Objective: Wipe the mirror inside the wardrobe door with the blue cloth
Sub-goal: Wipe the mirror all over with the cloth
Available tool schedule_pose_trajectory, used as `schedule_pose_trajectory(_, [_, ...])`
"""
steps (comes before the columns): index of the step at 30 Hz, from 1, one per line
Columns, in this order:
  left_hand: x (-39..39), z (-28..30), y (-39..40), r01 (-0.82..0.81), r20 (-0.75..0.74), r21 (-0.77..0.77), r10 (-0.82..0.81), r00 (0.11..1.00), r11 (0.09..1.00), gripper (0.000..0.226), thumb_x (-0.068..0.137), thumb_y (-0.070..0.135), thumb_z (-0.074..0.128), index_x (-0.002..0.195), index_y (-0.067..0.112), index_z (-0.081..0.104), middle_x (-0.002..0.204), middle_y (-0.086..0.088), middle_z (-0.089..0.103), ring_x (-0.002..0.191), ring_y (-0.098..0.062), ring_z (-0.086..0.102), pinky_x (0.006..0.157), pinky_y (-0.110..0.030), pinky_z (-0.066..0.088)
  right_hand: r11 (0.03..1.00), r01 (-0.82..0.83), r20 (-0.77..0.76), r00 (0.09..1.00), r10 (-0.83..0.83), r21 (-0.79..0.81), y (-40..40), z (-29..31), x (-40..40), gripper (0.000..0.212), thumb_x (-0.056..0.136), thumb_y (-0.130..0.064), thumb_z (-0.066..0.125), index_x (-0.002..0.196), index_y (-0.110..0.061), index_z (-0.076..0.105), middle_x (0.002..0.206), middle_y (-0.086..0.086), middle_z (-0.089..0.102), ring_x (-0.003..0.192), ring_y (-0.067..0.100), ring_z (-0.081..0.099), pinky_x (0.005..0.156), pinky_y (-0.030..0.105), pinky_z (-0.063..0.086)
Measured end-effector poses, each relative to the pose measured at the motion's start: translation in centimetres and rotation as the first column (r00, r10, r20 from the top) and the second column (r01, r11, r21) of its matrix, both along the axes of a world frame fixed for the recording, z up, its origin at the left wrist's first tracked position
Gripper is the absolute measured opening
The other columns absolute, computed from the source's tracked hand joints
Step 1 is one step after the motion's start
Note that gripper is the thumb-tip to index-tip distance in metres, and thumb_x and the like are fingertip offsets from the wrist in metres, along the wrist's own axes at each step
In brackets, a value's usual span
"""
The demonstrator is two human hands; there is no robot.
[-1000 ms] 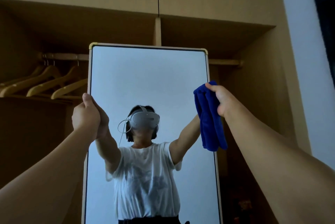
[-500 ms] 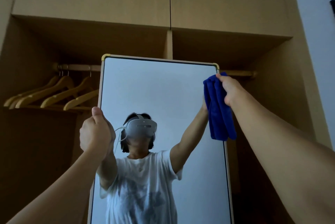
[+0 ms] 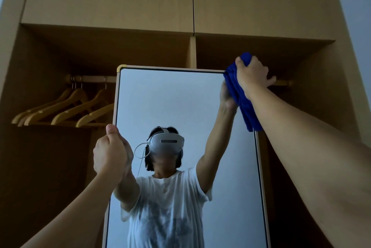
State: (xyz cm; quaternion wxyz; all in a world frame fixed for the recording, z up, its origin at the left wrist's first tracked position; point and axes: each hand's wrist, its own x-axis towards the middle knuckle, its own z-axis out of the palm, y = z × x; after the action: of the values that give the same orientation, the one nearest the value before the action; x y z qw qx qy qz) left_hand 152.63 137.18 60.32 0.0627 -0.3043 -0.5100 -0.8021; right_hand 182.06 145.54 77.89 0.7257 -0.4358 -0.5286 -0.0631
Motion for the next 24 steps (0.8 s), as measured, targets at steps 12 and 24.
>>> schedule_pose_trajectory(12, [0.1, -0.1, 1.2, 0.009, 0.051, 0.092, -0.014, 0.999, 0.996, 0.071, 0.078, 0.081, 0.02, 0.079, 0.019, 0.056, 0.081, -0.018, 0.062, 0.085, -0.038, 0.063, 0.085, -0.051, 0.051, 0.973, 0.166, 0.534, 0.815, -0.227, 0.161, -2.3, 1.8, -2.4, 0.039, 0.089, -0.053, 0.036, 0.074, -0.021, 0.054, 0.07, -0.002, 0.054, 0.078, 0.022, 0.051, 0.093, 0.045, 0.026])
schedule_pose_trajectory(24, [-0.1, 0.0, 0.0, -0.012, -0.011, 0.001, 0.012, 1.0, 1.0, 0.049, 0.095, 0.058, 0.021, 0.087, 0.02, 0.052, 0.08, -0.002, 0.056, 0.085, -0.028, 0.059, 0.082, -0.045, 0.048, 0.951, 0.151, 0.549, 0.788, -0.28, 0.269, -4.4, 0.4, -9.3, 0.034, 0.093, -0.049, 0.036, 0.09, -0.021, 0.055, 0.086, -0.001, 0.056, 0.098, 0.023, 0.05, 0.094, 0.045, 0.027])
